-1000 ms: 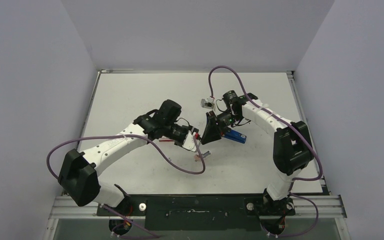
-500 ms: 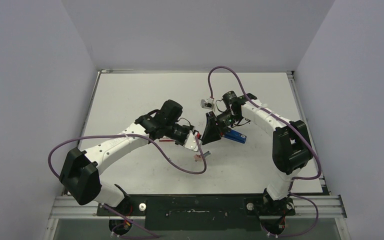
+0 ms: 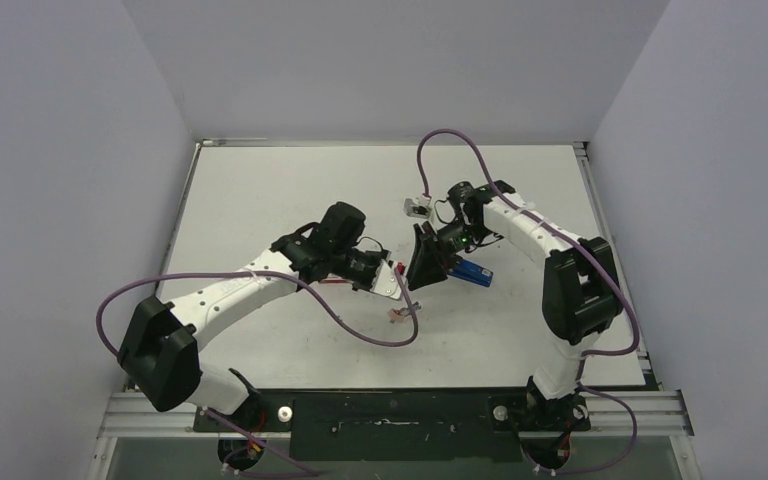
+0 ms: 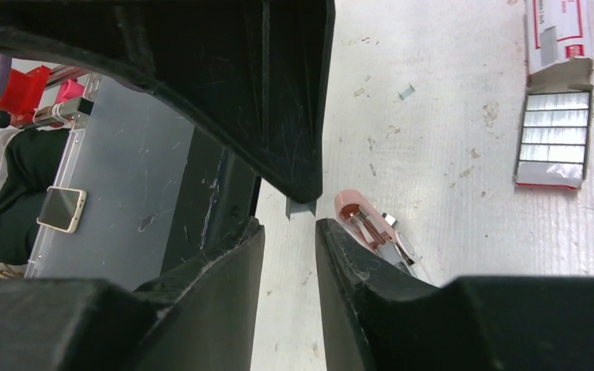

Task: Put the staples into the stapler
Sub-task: Pick up the staple from the center of the board.

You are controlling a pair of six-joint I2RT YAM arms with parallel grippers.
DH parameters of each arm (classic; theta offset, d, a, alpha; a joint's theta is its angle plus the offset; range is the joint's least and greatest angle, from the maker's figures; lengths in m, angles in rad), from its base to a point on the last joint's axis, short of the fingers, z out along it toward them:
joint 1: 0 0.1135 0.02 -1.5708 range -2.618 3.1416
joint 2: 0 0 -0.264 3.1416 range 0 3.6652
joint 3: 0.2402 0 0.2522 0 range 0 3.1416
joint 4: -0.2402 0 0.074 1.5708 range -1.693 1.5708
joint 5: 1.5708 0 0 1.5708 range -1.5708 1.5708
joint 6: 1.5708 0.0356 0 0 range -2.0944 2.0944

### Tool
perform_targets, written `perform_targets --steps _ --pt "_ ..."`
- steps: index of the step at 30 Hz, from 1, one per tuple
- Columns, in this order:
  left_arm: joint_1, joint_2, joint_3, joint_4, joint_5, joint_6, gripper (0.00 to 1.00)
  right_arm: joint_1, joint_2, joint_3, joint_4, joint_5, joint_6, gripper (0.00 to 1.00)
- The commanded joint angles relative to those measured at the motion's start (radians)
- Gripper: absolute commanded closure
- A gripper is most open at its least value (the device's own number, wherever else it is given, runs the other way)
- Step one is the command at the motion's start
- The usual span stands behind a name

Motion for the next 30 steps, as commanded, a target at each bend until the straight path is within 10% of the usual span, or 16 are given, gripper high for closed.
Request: perform_targets --steps 1,16,24,30 --pt "0.014 -0.054 -0.041 0.111 -0.004 -0.136 1.00 -0.046 0.013 0.080 -0.148 -0.029 -0.185 0.65" --pt "0.210 -0.069 -0.224 0.763 0.173 -1.052 1.00 -0.146 -0.028 0.107 -0.225 -0.007 -0.324 0.55" --pt "0.219 0.023 -0.158 0.812 0.177 -1.507 1.00 -0.111 -0.345 -0.137 0.540 0.275 0.310 0.57" --pt "0.231 0.076 -0.142 0.863 0.220 -1.809 1.00 -0.058 -0.427 -0.140 0.515 0.431 0.185 0.55"
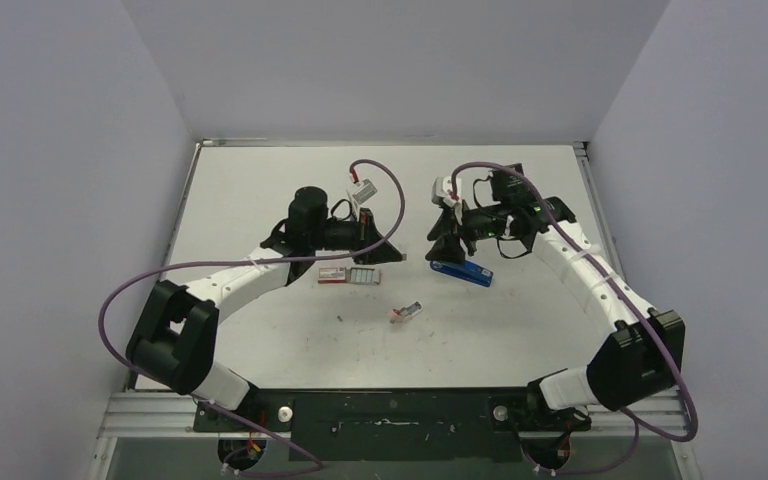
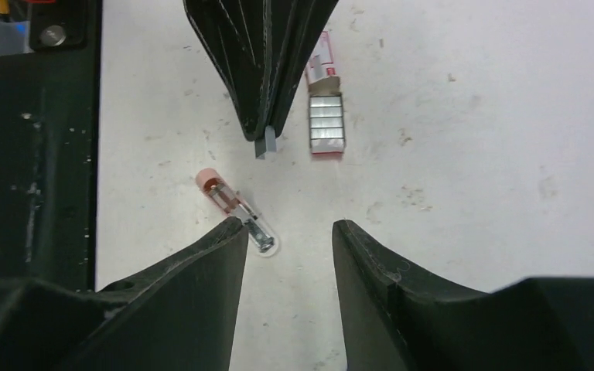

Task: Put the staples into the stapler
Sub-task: Pick up the staple from the center of the board.

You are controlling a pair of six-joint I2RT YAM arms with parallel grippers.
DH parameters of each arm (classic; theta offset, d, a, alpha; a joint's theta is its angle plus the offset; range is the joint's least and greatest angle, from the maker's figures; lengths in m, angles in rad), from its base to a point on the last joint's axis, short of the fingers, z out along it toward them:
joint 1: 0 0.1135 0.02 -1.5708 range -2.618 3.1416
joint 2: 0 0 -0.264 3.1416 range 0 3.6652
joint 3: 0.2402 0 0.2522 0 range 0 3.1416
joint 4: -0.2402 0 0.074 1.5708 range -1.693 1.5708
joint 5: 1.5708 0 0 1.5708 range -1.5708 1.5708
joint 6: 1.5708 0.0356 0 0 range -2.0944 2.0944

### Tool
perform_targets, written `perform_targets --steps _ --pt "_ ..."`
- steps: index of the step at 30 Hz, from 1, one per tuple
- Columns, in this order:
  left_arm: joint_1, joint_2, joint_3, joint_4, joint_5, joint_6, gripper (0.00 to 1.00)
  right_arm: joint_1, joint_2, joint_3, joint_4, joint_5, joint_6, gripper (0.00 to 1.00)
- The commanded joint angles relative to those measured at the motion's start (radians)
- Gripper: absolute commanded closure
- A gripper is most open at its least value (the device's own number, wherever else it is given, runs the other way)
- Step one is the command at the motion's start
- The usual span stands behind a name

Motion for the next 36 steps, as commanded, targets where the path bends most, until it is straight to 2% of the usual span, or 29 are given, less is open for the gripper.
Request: perform_targets --steps 1,4,9,14,18,25,36 --pt "0.014 0.020 0.037 0.117 0.054 -0.331 1.00 0.071 -0.086 -0.014 0.166 0.187 -0.011 0.54" --pt "0.018 0.037 0.000 0.232 0.073 -0.504 1.00 0.193 -0.170 -0.070 0.227 0.349 -0.058 0.53" --pt "0.016 0.076 0.007 0.334 0.106 -0.676 1.00 0.215 -0.225 -0.104 0.229 0.392 -0.122 0.52" --pt "0.015 0.125 0.019 0.379 0.121 -0.755 1.00 0.249 -0.270 -0.118 0.226 0.460 -0.165 0.51" --pt "0.007 0.142 0.037 0.381 0.134 -0.764 1.00 0.296 -0.256 -0.123 0.231 0.527 -0.191 0.52" --pt "0.005 0.152 0.051 0.383 0.150 -0.770 1.00 0.347 -0.224 -0.114 0.219 0.551 -0.205 0.53" --pt "0.005 0.144 0.036 0.439 0.160 -0.781 1.00 0.349 -0.216 -0.117 0.219 0.543 -0.199 0.67"
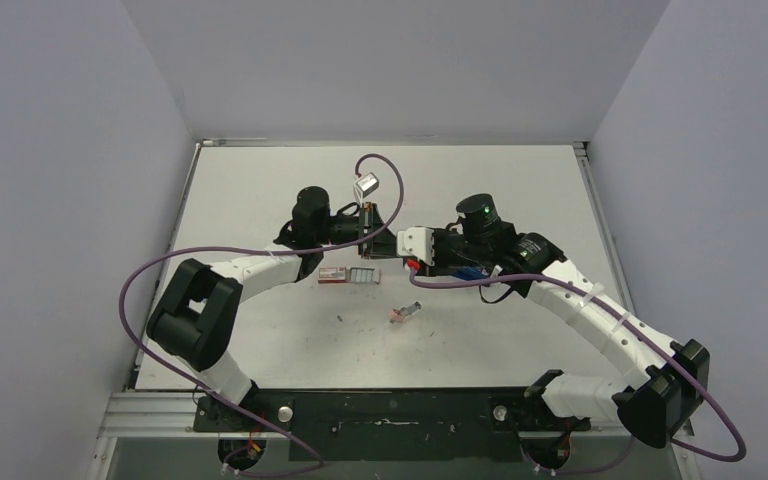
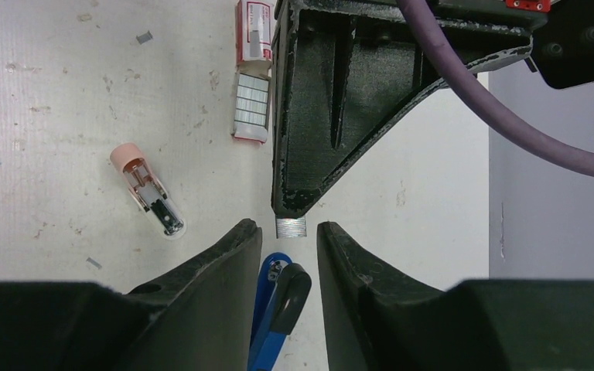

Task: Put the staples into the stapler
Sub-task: Pick up the staple from the center of the board.

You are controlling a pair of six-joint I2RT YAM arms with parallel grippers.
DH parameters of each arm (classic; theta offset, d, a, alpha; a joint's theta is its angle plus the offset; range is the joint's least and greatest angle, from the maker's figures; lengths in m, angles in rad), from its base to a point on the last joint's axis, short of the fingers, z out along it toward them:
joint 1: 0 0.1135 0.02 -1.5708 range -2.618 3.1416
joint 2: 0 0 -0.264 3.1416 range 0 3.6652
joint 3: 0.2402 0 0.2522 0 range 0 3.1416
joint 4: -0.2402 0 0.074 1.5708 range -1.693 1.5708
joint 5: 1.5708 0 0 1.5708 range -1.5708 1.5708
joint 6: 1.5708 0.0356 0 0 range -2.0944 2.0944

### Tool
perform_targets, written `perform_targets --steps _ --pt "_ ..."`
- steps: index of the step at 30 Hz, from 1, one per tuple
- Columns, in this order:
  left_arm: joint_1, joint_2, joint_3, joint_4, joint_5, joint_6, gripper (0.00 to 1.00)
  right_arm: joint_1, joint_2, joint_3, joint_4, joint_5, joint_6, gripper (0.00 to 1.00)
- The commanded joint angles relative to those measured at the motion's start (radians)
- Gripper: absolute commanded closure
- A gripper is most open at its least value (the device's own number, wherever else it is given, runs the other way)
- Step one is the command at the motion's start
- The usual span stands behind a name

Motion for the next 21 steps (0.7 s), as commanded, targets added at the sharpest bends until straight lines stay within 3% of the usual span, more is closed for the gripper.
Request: perform_targets --steps 1,9,21 --pt "-0.005 -0.011 0.035 0.071 0.017 0.004 1.00 0.002 -0.001 0.008 0.031 0.006 -0.002 0.68" --pt "-0.005 -0.005 0.037 0.067 0.019 0.006 1.00 0.002 0.001 0.012 0.024 0.004 -0.003 0.79" --pt "-0.005 -0.003 0.032 0.067 0.022 0.011 1.00 0.003 0.001 0.020 0.019 0.011 -0.005 0.82"
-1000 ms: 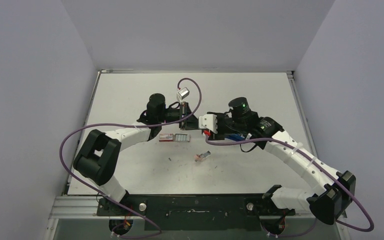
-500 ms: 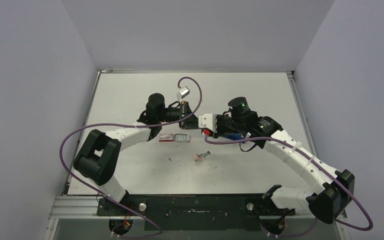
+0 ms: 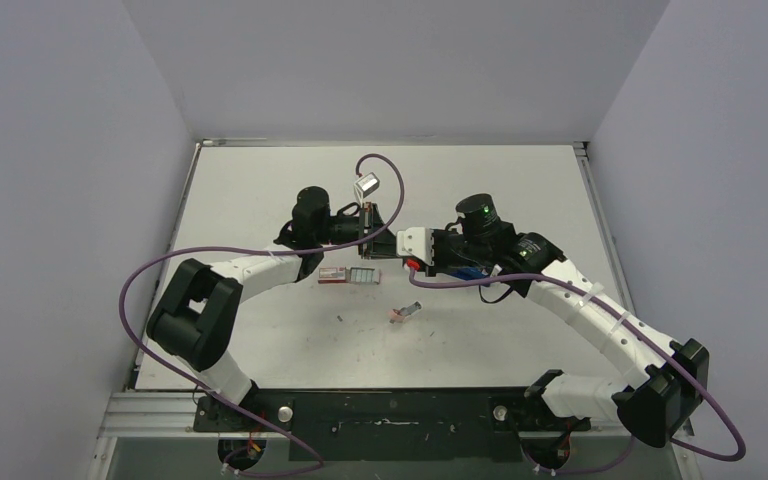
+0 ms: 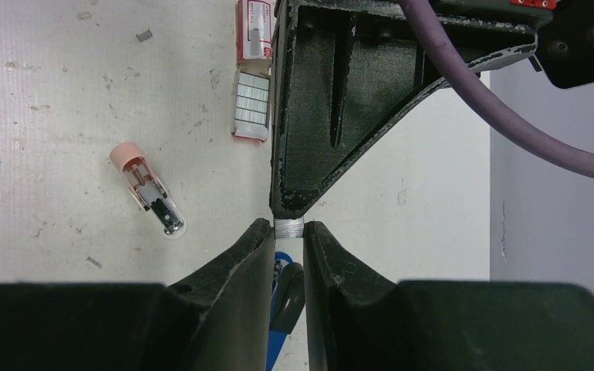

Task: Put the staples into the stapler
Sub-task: Pick up the staple from the center of the board.

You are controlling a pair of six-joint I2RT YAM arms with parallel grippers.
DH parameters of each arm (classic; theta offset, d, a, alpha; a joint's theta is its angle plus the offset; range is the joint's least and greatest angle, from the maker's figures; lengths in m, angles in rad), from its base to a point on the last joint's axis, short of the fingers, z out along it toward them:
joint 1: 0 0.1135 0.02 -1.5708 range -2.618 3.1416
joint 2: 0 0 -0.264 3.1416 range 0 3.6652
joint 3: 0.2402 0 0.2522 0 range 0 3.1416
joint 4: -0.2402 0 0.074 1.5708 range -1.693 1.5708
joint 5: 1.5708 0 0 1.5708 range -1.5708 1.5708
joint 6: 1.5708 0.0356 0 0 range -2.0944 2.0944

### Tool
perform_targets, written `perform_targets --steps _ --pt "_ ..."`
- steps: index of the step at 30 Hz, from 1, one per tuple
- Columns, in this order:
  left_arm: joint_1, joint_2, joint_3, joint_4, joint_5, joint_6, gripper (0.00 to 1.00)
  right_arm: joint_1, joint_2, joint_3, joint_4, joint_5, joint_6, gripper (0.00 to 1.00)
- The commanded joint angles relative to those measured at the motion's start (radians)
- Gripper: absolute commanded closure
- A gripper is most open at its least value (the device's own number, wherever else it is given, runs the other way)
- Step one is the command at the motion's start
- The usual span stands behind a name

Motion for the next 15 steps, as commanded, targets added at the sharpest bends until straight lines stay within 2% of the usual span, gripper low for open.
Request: perform_targets --steps 1,15 --pt "-0.002 -0.002 0.032 0.056 0.013 0.011 1.00 0.003 -0.002 0.021 0.019 0.009 -0.006 0.82" --pt "-0.002 0.005 0.031 0.055 0.012 0.009 1.00 0.001 -0.008 0.022 0.015 0.021 -0.008 0.80"
